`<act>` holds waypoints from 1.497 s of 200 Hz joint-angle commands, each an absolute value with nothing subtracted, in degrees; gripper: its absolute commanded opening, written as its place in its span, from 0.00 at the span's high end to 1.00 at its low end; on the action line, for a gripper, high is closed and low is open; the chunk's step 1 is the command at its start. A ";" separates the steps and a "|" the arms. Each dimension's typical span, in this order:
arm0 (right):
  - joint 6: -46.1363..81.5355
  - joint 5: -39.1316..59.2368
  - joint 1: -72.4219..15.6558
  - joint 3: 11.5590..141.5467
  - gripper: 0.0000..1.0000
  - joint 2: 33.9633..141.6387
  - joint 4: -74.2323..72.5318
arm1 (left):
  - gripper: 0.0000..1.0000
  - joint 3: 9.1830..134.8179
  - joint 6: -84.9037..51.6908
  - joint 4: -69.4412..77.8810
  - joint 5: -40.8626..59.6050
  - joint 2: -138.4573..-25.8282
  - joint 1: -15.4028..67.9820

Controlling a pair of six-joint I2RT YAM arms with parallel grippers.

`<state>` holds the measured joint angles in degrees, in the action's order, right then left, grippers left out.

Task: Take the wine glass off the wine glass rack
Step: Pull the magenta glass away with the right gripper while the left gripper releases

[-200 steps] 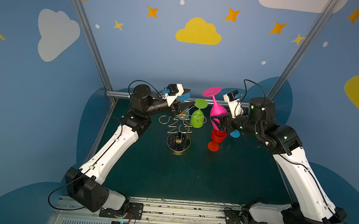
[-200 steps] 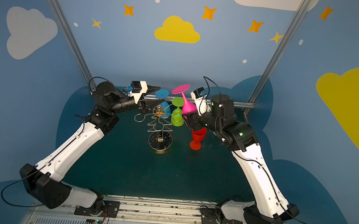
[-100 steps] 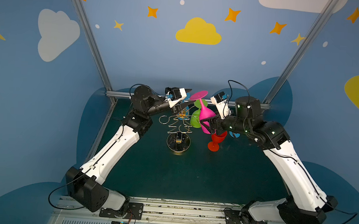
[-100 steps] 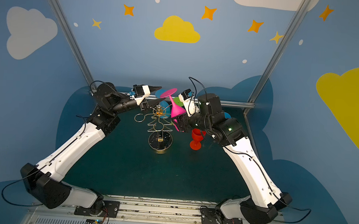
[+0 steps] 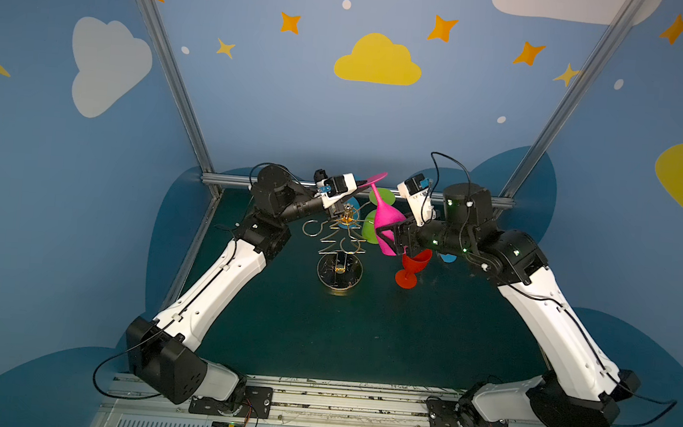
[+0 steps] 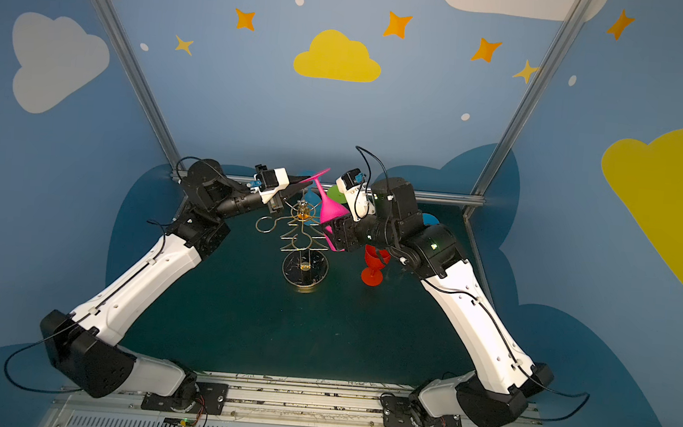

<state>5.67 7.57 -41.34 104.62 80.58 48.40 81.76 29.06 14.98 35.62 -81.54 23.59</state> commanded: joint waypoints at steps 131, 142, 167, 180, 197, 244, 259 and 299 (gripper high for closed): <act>13.32 17.02 -29.94 86.78 0.19 58.15 29.82 | 0.97 72.49 3.60 21.36 22.50 -77.59 23.36; 13.69 16.30 -29.62 85.29 0.19 57.26 29.78 | 0.97 72.51 2.97 21.61 22.84 -77.46 23.29; 14.52 15.12 -29.45 82.57 0.20 57.12 29.17 | 0.97 72.38 1.48 22.22 23.42 -77.26 23.28; 14.97 15.32 -29.45 81.73 0.21 57.76 28.09 | 0.97 72.33 0.99 22.17 23.71 -77.17 23.29; 15.46 15.68 -29.45 81.42 0.24 58.96 26.84 | 0.97 72.16 0.62 22.15 23.91 -77.00 23.22; 16.81 17.70 -29.40 82.35 0.45 63.11 22.27 | 0.97 71.80 -0.55 22.17 25.38 -76.91 23.24; 17.30 18.09 -29.37 82.44 0.60 63.78 20.87 | 0.97 71.48 -0.70 22.40 25.66 -76.87 23.29; 17.74 19.04 -29.36 83.27 0.95 64.86 20.20 | 0.97 71.19 -0.84 22.60 25.58 -76.94 23.15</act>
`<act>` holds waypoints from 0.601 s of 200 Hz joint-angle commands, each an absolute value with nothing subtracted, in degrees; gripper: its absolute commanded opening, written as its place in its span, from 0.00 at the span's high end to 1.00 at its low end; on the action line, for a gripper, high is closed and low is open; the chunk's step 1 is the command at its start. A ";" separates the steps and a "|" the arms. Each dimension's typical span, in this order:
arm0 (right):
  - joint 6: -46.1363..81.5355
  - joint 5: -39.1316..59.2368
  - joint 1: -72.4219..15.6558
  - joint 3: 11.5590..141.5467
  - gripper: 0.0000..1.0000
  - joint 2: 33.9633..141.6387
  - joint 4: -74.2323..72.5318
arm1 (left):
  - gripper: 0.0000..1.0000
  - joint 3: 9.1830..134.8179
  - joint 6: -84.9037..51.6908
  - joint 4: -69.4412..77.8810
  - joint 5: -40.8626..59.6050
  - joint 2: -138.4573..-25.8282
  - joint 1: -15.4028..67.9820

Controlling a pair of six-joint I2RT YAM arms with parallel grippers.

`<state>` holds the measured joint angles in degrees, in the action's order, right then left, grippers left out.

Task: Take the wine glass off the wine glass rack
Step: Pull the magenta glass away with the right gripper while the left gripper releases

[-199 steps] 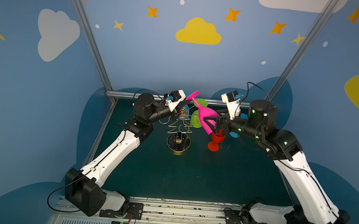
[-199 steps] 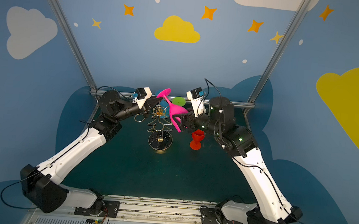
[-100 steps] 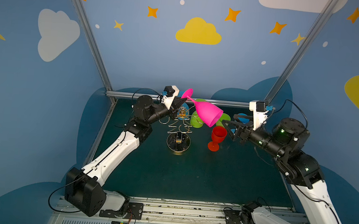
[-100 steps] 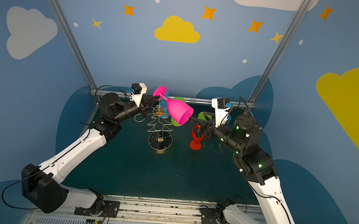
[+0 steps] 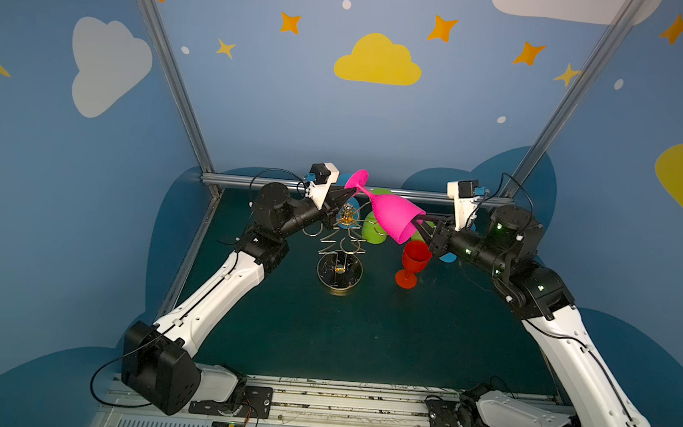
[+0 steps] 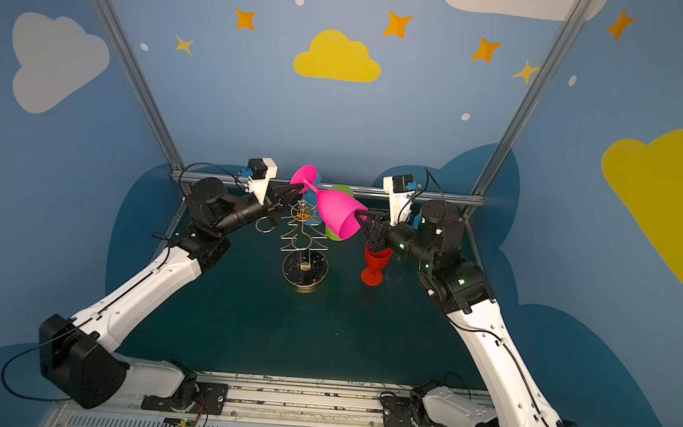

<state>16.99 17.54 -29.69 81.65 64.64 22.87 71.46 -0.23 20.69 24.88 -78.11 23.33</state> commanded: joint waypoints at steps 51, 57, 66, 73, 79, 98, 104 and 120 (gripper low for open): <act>17.50 15.62 -28.90 83.06 1.00 62.97 20.48 | 0.76 70.77 -1.05 22.46 24.52 -76.57 22.86; 17.36 15.27 -28.79 83.04 1.00 62.50 20.48 | 0.66 70.71 -1.14 22.39 24.33 -76.47 22.71; 17.07 14.50 -28.42 82.88 1.00 61.77 20.88 | 0.47 70.50 -1.63 22.41 23.29 -76.21 22.55; 16.77 13.82 -28.10 82.88 1.00 61.07 21.29 | 0.38 70.16 -2.20 22.68 22.42 -75.98 22.35; 16.42 13.27 -27.84 82.93 1.00 60.43 21.80 | 0.31 69.73 -2.86 23.13 21.64 -75.66 22.16; 15.09 11.94 -26.91 83.01 1.00 58.11 24.15 | 0.17 68.07 -5.56 25.17 18.91 -74.91 20.72; 14.49 11.44 -26.69 83.20 1.00 57.25 25.26 | 0.14 67.65 -6.85 25.57 17.89 -74.80 20.13; 12.66 9.96 -26.62 84.08 1.00 55.05 29.14 | 0.11 66.83 -11.65 26.04 16.67 -74.78 17.36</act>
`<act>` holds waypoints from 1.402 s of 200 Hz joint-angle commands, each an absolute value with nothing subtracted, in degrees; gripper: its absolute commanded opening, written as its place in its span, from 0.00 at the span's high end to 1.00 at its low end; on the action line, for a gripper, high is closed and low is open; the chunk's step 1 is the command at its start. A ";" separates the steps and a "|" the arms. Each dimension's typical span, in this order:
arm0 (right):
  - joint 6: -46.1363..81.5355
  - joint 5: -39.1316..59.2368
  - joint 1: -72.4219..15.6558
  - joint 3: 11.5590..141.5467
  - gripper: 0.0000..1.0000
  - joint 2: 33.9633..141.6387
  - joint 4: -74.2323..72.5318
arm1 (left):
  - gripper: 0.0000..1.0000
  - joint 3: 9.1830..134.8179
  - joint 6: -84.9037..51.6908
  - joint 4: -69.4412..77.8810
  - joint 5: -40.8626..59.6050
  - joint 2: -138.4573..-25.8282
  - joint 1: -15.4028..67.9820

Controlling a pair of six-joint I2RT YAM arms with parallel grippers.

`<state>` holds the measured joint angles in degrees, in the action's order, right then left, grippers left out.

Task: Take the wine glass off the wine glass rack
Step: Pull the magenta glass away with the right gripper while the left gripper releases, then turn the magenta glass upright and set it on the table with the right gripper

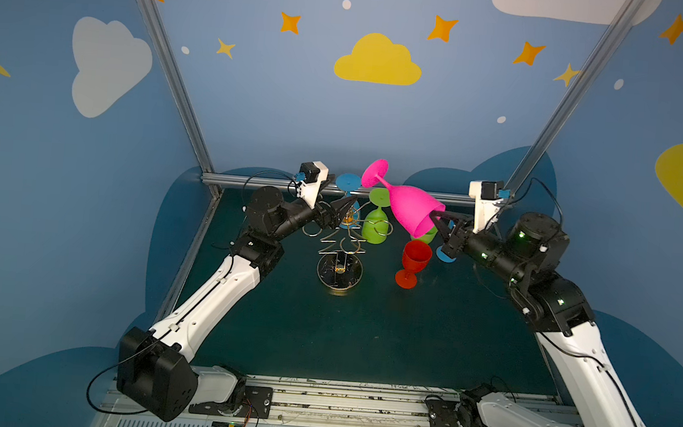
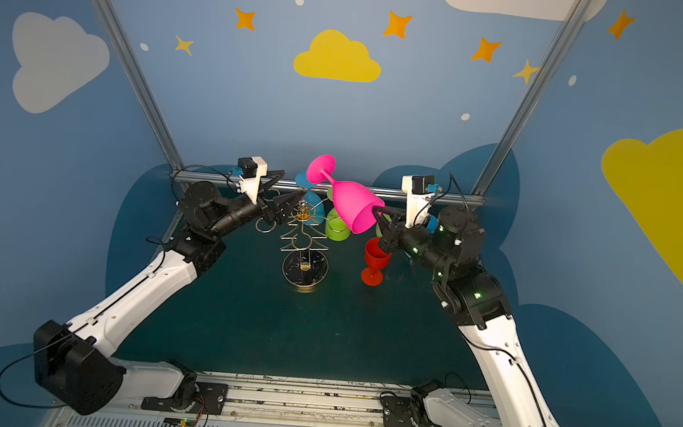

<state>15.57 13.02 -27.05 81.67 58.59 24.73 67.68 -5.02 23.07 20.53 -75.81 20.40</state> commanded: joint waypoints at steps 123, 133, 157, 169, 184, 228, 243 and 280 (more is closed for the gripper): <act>7.29 8.19 -31.52 79.77 1.00 49.28 69.13 | 0.14 65.98 -29.97 23.72 16.46 -74.51 2.57; 8.52 5.71 -32.33 78.75 1.00 49.89 70.72 | 0.14 65.76 -29.97 23.52 16.33 -74.15 2.34; 11.27 0.36 -34.29 76.31 1.00 53.18 72.91 | 0.13 64.65 -30.23 23.39 16.08 -73.24 1.69; 11.98 -0.26 -34.84 75.38 1.00 55.61 72.89 | 0.13 64.17 -30.21 23.40 16.00 -72.63 1.43; 12.95 0.22 -35.14 74.17 1.00 58.84 71.74 | 0.13 63.69 -30.00 23.26 15.84 -71.78 1.23; 14.15 -2.15 -35.51 74.05 1.00 69.24 68.68 | 0.13 63.01 -27.92 20.83 14.79 -69.65 1.04; 14.10 -2.48 -35.51 74.91 1.00 72.49 67.86 | 0.13 62.76 -27.28 19.92 14.25 -69.12 0.99; 15.92 -7.11 -35.33 79.16 1.00 80.50 70.19 | 0.13 62.22 -26.63 18.47 13.80 -68.12 0.72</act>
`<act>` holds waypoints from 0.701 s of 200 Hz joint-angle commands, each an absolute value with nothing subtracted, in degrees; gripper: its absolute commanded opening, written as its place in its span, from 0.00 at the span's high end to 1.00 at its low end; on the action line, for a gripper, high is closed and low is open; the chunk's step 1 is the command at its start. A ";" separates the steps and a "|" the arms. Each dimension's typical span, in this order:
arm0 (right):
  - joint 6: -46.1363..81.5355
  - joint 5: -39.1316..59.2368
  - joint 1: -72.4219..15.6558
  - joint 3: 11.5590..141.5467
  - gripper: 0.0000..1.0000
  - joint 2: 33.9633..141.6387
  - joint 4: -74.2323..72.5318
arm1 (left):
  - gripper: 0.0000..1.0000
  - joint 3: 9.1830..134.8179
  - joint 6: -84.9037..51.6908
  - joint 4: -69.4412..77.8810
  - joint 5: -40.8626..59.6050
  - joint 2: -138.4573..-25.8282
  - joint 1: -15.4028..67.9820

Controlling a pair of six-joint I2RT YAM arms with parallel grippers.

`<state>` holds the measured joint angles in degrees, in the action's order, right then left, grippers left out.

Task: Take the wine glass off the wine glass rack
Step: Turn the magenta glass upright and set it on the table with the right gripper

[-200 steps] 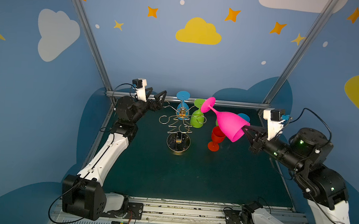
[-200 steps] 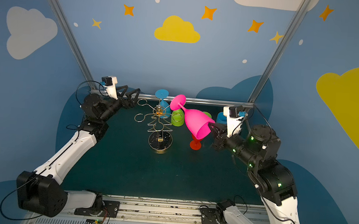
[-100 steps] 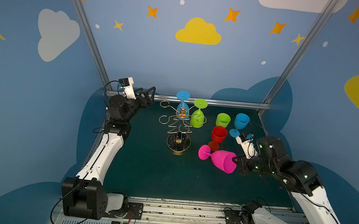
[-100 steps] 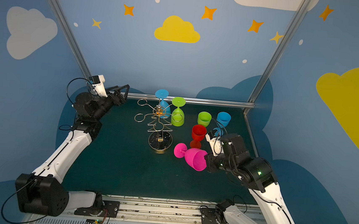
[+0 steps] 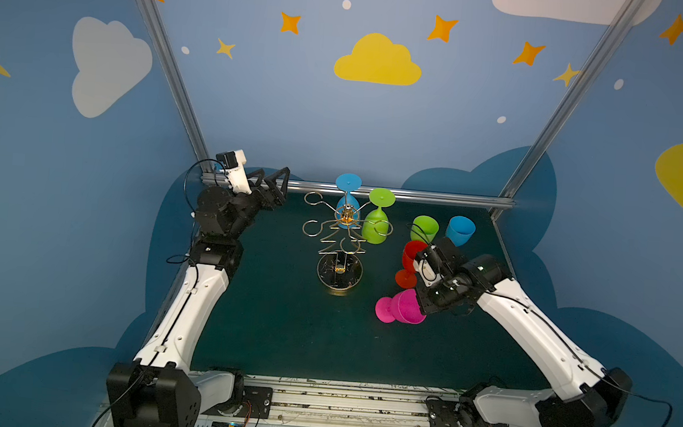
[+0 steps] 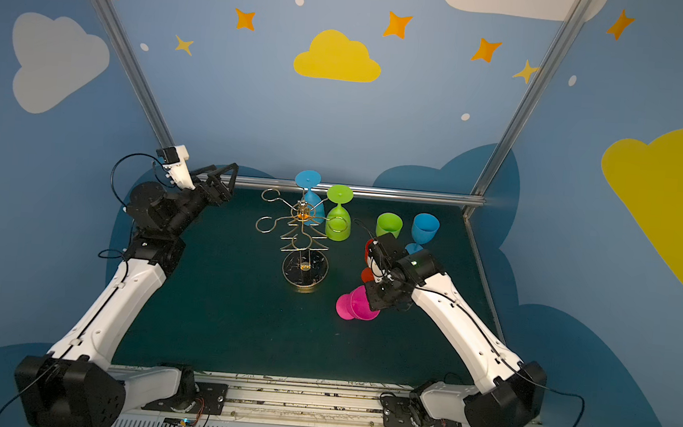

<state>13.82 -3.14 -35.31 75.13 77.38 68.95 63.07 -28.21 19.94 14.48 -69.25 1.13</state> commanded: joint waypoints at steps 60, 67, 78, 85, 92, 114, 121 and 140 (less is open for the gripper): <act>18.03 -3.33 -34.70 83.43 1.00 90.23 72.23 | 0.13 61.77 -26.37 17.39 13.80 -67.34 0.09; 18.18 -3.02 -34.67 83.26 1.00 90.29 71.66 | 0.13 61.77 -26.21 17.24 13.75 -67.17 0.00; 18.15 -2.44 -34.60 83.19 1.00 90.19 70.91 | 0.13 61.78 -26.23 17.23 13.80 -67.06 -0.04; 18.08 -2.21 -34.54 83.22 0.96 90.05 70.51 | 0.13 61.74 -26.32 17.23 13.78 -67.02 -0.17; 18.08 -2.09 -34.49 83.31 0.93 90.03 70.24 | 0.13 61.74 -26.31 17.21 13.78 -66.99 -0.13; 17.79 -1.35 -34.14 84.11 0.86 90.25 70.05 | 0.13 61.70 -26.57 17.32 13.80 -66.99 -0.26; 17.74 -1.19 -34.04 84.39 0.84 90.22 69.96 | 0.13 61.69 -26.58 17.40 13.77 -66.96 -0.25; 17.71 -0.52 -33.38 85.16 0.78 89.27 69.45 | 0.13 61.57 -26.61 17.29 13.80 -66.85 -0.24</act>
<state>17.41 -2.22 -34.20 82.70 90.08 69.93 62.08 -27.22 17.26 14.09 -67.81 0.01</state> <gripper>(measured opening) 0.195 0.873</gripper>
